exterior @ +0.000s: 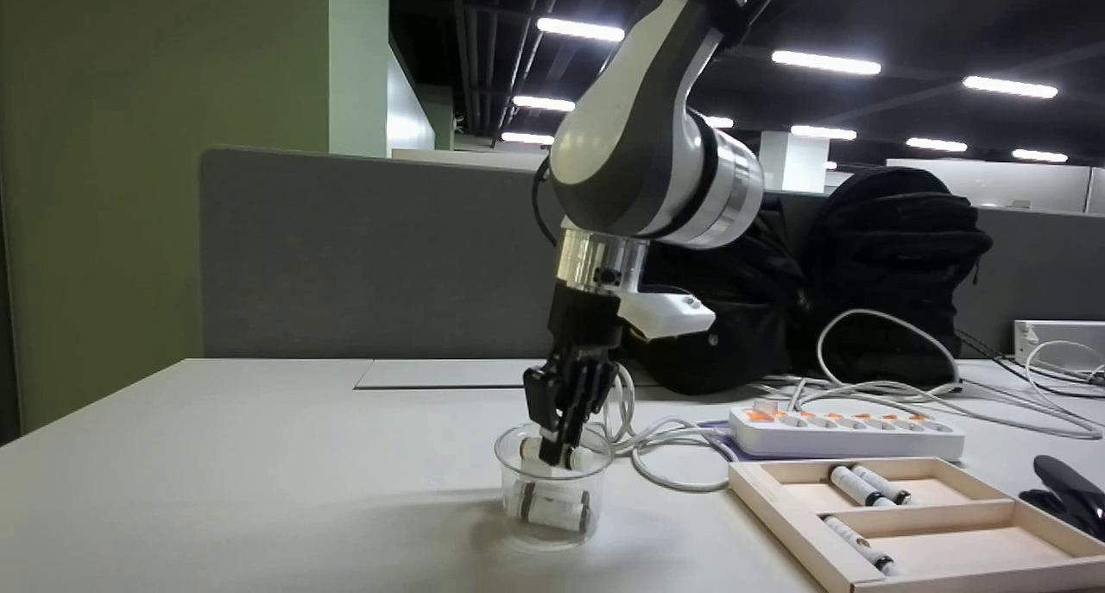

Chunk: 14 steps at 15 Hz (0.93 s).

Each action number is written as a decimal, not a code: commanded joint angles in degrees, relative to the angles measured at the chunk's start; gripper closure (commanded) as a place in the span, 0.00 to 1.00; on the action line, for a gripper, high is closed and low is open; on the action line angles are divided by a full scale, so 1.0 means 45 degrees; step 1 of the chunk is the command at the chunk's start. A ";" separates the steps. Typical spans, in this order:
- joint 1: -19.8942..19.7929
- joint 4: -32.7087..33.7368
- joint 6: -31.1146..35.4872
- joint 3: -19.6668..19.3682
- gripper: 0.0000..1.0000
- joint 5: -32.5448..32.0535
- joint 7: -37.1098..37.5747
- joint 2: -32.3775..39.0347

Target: Remove one bottle from the container on the left and put it on the tray

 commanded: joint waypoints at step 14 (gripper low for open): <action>-0.0215 -0.5387 0.2178 -0.2123 0.93 -0.0217 0.3782 -0.6681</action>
